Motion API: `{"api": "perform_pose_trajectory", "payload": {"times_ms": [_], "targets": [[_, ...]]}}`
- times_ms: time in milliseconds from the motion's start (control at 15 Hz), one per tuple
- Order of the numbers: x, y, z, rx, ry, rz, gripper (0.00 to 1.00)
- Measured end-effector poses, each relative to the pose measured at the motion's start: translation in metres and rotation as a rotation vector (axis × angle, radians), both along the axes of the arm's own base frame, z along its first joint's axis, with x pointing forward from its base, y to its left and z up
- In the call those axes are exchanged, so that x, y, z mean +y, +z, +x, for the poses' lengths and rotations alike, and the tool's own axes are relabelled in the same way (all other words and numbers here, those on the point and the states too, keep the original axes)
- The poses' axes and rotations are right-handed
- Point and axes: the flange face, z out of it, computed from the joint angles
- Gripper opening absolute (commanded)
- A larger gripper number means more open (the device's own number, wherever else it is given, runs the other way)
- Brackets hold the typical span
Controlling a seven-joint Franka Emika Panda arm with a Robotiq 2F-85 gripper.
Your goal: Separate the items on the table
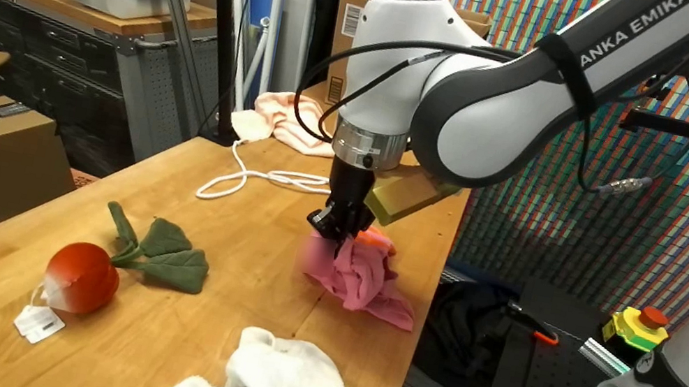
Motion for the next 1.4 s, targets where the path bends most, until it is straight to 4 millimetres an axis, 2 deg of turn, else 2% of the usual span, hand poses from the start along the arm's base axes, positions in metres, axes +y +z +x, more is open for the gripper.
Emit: {"api": "perform_pose_trajectory", "payload": {"times_ms": [267,467,800,1067,1400], "targets": [[0.0,0.003,0.0,0.015,0.0,0.002,0.79],[0.005,0.017,-0.002,0.055,0.022,0.009,0.99],[0.013,0.068,-0.003,0.095,0.087,0.013,1.0],[0.017,0.109,0.007,0.039,0.119,0.027,1.0],[0.017,0.126,0.029,-0.023,0.11,0.052,1.0]]}}
